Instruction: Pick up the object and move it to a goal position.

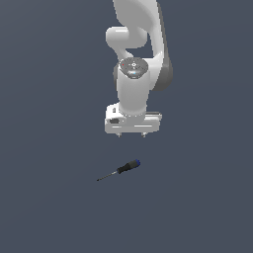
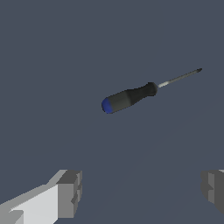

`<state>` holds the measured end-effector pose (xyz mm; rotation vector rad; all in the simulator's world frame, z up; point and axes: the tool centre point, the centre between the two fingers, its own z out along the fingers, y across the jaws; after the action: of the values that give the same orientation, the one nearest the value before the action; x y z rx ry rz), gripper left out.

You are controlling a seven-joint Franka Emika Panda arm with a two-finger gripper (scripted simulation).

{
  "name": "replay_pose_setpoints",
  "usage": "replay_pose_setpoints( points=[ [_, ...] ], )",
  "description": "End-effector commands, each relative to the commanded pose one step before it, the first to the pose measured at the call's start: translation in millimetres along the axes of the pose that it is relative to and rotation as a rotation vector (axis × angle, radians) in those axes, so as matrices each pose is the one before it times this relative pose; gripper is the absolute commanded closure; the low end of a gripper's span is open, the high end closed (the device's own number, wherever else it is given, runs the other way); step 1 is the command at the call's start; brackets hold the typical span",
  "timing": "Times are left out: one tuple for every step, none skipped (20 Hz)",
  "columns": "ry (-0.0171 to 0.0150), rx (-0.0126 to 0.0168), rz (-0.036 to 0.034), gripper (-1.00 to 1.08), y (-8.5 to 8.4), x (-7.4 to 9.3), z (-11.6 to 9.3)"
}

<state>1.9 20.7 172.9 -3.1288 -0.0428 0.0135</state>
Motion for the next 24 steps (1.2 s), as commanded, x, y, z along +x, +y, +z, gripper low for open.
replay_pose_setpoints(
  points=[
    [-0.00042,0.00124,0.03195,-0.92,1.62,2.91,2.47],
    [-0.00009,0.00061,0.01615,-0.92,0.73,1.52,1.2],
    [-0.00011,0.00065,0.01762,-0.92,0.78,1.66,1.31],
    [-0.00012,0.00067,0.019,-0.92,0.81,1.8,1.43],
    [-0.00013,0.00067,0.02051,-0.92,0.85,1.95,1.55],
    [-0.00013,0.00068,0.02201,-0.92,0.88,2.1,1.68],
    [-0.00014,0.00067,0.02351,-0.92,0.9,2.26,1.81],
    [-0.00015,0.00066,0.02504,-0.92,0.91,2.41,1.94],
    [-0.00014,0.00064,0.02657,-0.92,0.91,2.57,2.08],
    [-0.00014,0.0006,0.0281,-0.92,0.9,2.72,2.22],
    [-0.00013,0.00056,0.02963,-0.92,0.89,2.88,2.37],
    [-0.0001,0.0005,0.03071,-0.92,0.84,2.99,2.48],
    [-0.00007,0.00042,0.03073,-0.92,0.77,3.0,2.51],
    [-0.00004,0.00035,0.03068,-0.92,0.69,2.99,2.53],
    [0.0,0.00027,0.03062,-0.92,0.61,2.99,2.55],
    [0.00004,0.0002,0.03056,-0.92,0.54,2.98,2.57],
    [0.00009,0.00013,0.03049,-0.92,0.46,2.97,2.59],
    [0.00014,0.00007,0.03042,-0.92,0.38,2.95,2.61],
    [0.00019,0.00001,0.03037,-0.92,0.31,2.94,2.63],
    [0.00025,-0.00004,0.0303,-0.92,0.23,2.92,2.65],
    [0.0003,-0.00009,0.03023,-0.92,0.16,2.9,2.67],
    [0.00036,-0.00014,0.03015,-0.92,0.08,2.87,2.68],
    [0.00043,-0.00018,0.03009,-0.92,0.01,2.85,2.7],
    [0.00049,-0.00022,0.03001,-0.92,-0.07,2.81,2.72]
  ],
)
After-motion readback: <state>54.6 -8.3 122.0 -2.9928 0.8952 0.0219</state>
